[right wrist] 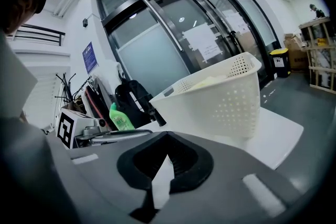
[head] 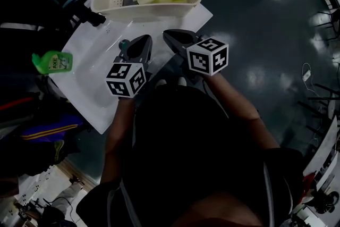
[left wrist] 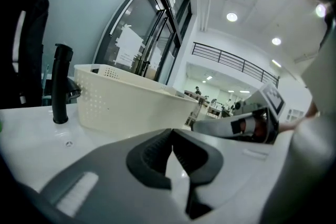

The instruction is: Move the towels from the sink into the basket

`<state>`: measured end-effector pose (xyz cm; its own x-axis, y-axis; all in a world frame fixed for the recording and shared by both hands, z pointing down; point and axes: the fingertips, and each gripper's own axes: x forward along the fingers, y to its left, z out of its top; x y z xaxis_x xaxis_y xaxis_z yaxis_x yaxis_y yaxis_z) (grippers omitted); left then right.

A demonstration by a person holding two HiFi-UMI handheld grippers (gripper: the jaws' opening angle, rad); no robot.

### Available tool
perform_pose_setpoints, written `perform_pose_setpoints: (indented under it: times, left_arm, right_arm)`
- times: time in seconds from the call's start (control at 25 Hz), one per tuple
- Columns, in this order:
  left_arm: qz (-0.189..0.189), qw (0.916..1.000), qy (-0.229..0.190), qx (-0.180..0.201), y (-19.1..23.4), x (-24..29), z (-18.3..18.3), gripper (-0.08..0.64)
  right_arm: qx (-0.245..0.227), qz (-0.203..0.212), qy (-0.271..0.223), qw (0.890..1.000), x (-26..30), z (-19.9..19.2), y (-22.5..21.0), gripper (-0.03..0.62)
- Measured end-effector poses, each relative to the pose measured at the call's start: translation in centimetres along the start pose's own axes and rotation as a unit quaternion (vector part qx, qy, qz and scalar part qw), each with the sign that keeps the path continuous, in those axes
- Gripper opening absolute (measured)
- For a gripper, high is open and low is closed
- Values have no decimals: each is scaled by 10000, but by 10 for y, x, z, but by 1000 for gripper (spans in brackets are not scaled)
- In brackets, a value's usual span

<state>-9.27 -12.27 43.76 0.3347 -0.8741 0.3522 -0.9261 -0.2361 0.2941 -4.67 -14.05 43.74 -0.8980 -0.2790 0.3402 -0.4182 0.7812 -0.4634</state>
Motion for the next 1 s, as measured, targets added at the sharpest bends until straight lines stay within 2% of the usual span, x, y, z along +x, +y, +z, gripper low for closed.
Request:
perform_pose_setpoints:
  times: [1.0]
  left_arm:
    - [67,9999,-44,-108,5,-1,4,8]
  right_arm:
    - [38,-5,59,10000,3,-6,3,-2]
